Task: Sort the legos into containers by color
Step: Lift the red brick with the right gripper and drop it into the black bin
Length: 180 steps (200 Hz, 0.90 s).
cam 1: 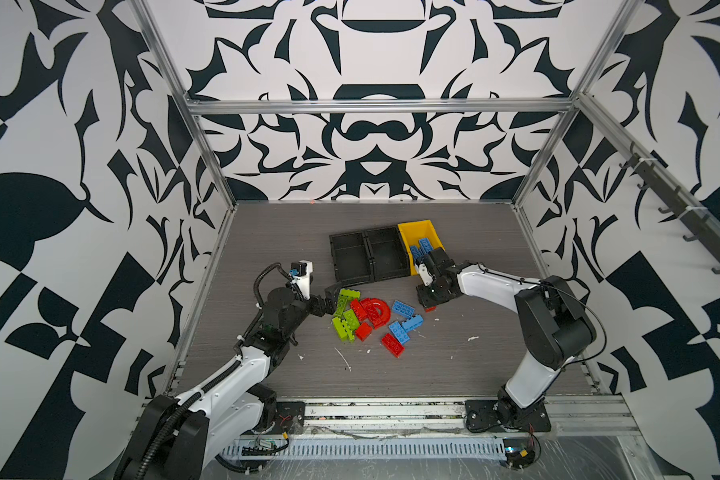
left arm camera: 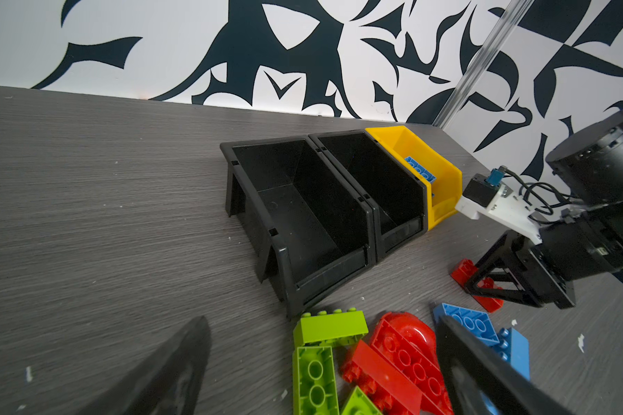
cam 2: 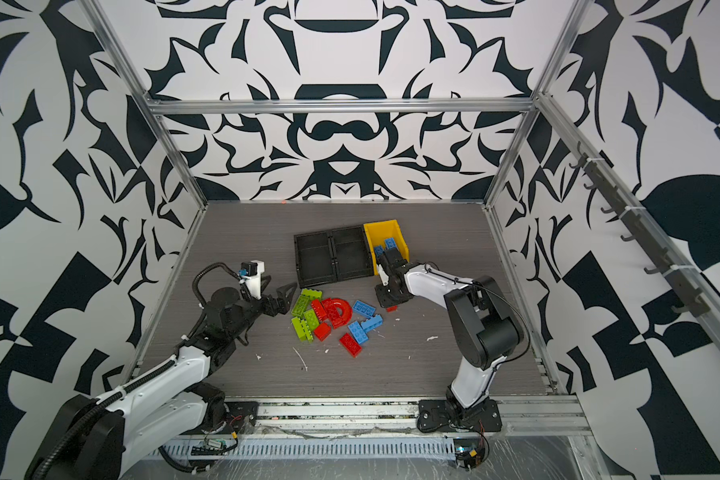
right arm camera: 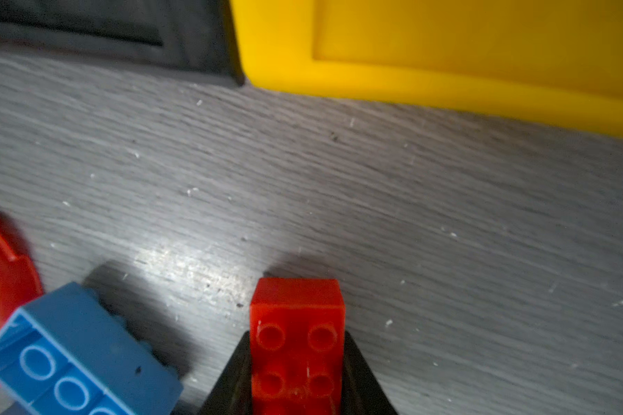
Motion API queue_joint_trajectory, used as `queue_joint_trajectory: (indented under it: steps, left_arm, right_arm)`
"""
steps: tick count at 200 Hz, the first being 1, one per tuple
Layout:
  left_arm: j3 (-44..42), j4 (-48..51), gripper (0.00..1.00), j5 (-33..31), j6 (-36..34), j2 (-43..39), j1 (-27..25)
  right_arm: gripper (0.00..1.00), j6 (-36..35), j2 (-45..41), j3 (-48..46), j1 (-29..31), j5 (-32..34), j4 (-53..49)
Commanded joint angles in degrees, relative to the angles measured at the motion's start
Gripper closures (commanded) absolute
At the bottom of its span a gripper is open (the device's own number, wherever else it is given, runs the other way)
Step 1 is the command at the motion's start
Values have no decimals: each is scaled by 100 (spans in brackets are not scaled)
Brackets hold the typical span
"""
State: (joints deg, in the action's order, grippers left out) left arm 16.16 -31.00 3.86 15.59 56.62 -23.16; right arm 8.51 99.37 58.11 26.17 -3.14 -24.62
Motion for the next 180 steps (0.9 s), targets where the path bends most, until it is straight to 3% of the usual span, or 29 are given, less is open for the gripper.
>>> queue_joint_trajectory:
  steps: [1, 77, 180]
  left_arm:
    - [78, -42, 0, -25, 9, -72, -8]
    - [84, -47, 0, 10, 22, -50, -8]
    - [65, -55, 0, 15, 30, -96, -10]
  right_arm:
    - [68, 10, -237, 264, 88, 94, -102]
    - [69, 249, -653, 1286, 516, 0, -47]
    - [69, 568, 1529, 3652, 603, -170, 218]
